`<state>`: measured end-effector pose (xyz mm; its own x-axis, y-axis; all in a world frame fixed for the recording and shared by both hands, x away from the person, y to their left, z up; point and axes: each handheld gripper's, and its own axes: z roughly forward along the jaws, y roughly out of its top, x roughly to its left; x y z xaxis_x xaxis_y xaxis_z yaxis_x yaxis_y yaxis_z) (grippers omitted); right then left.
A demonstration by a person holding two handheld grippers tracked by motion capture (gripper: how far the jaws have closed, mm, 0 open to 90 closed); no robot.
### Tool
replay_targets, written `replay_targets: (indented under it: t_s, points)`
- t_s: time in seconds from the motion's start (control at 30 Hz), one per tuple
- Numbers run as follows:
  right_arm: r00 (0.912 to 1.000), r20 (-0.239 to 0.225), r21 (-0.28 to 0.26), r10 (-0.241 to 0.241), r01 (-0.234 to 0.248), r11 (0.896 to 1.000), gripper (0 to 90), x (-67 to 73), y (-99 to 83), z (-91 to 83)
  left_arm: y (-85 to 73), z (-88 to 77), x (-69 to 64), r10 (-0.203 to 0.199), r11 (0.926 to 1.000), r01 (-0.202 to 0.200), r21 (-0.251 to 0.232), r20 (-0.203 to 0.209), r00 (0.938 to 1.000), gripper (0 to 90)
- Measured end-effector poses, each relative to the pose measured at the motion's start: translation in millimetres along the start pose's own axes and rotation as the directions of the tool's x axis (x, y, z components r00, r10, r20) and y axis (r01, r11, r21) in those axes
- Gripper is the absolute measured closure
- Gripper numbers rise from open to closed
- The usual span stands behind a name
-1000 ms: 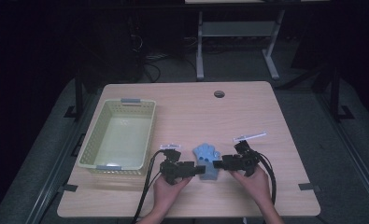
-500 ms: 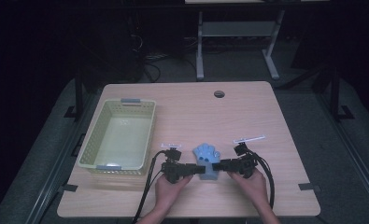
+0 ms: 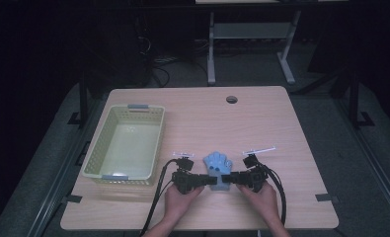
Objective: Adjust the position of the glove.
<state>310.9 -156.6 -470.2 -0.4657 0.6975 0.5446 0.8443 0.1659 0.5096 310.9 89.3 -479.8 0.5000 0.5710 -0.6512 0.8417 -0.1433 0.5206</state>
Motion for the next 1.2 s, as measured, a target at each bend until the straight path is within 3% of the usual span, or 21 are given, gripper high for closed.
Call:
replay_targets:
  t_s: [0.17,0.37,0.5,0.67,0.7,0.77,1.2]
  points:
    - [0.9999,-0.009,-0.008,0.01,-0.01,1.0,66.3,0.8,-2.7,1.8,-0.3,3.4,-1.4,0.033,0.9994,-0.033,0.006,0.0,0.9995,62.7]
    - [0.9997,-0.02,-0.015,0.014,-0.014,1.0,70.0,1.2,-3.2,3.0,1.2,6.4,4.1,-0.019,0.9998,0.019,0.007,0.039,0.999,67.1]
    - [0.9981,-0.058,-0.008,0.023,-0.023,1.0,72.7,-2.6,-2.4,3.0,1.3,6.9,2.0,0.007,1.0,-0.007,0.002,0.03,0.9995,68.8]
    - [0.9977,-0.068,-0.013,0.003,-0.003,1.0,75.9,-1.9,-0.9,0.9,2.2,6.6,2.2,0.017,0.9998,-0.016,-0.006,0.043,0.9989,71.3]
    - [0.9976,-0.069,-0.011,0.006,-0.007,1.0,76.1,-1.7,-0.7,0.5,3.1,6.3,1.7,0.045,0.999,-0.045,-0.006,0.038,0.9983,71.6]
    - [0.9966,-0.082,-0.017,0.012,-0.013,1.0,76.3,-3.0,-0.4,0.0,4.0,6.2,-0.4,0.054,0.9985,-0.053,-0.008,0.032,0.9981,71.8]
    - [0.9955,-0.095,-0.047,0.004,-0.008,0.999,76.4,0.6,2.0,-8.1,11.3,-0.2,-5.0,0.068,0.9977,-0.068,-0.006,0.052,0.9964,71.8]
